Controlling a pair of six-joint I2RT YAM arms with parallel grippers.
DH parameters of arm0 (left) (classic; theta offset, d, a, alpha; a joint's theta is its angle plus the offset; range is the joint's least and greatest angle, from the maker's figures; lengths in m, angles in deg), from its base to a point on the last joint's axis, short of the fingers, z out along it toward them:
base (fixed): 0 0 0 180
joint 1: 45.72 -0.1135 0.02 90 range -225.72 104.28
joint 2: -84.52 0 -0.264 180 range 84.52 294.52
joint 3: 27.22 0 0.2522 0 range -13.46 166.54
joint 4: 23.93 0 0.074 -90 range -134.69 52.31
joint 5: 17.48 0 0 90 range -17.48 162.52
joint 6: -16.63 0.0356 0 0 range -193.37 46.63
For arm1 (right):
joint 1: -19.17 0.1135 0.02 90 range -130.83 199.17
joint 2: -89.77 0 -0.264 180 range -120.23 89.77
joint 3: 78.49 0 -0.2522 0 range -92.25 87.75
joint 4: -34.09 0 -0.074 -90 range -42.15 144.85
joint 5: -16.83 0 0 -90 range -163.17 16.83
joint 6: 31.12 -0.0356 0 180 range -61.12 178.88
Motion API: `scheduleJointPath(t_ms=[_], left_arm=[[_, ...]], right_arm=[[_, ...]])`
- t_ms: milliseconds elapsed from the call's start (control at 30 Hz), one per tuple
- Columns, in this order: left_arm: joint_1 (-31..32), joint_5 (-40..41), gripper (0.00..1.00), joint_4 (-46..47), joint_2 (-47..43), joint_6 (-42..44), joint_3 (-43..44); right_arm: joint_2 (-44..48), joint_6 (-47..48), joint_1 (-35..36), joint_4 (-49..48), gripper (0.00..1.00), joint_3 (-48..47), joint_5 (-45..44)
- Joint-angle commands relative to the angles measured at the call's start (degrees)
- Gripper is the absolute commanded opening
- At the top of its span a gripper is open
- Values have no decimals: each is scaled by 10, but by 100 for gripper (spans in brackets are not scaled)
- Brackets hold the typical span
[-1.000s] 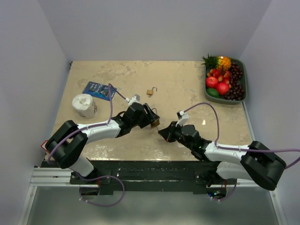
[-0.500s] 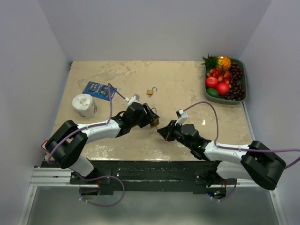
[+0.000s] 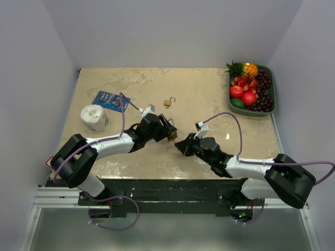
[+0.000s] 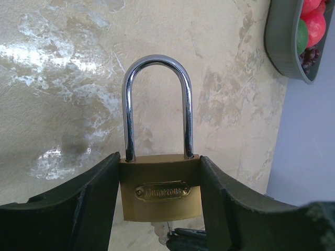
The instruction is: Unlock with the key
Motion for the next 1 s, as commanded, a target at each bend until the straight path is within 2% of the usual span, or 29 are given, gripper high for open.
scheduleJointPath(t_ms=[0,533,967], left_arm=[[1,-4,0,65,-25,-7,3],[1,-1,0,90,-54,-4,-41],[1,-7,0,99,-58,-3,-44]], right_arm=[[-7,23,1,-49,0,-23,-41],[-92,27,-1,-133,0,-54,-37],[-130,26,0,-155,0,-66,-40]])
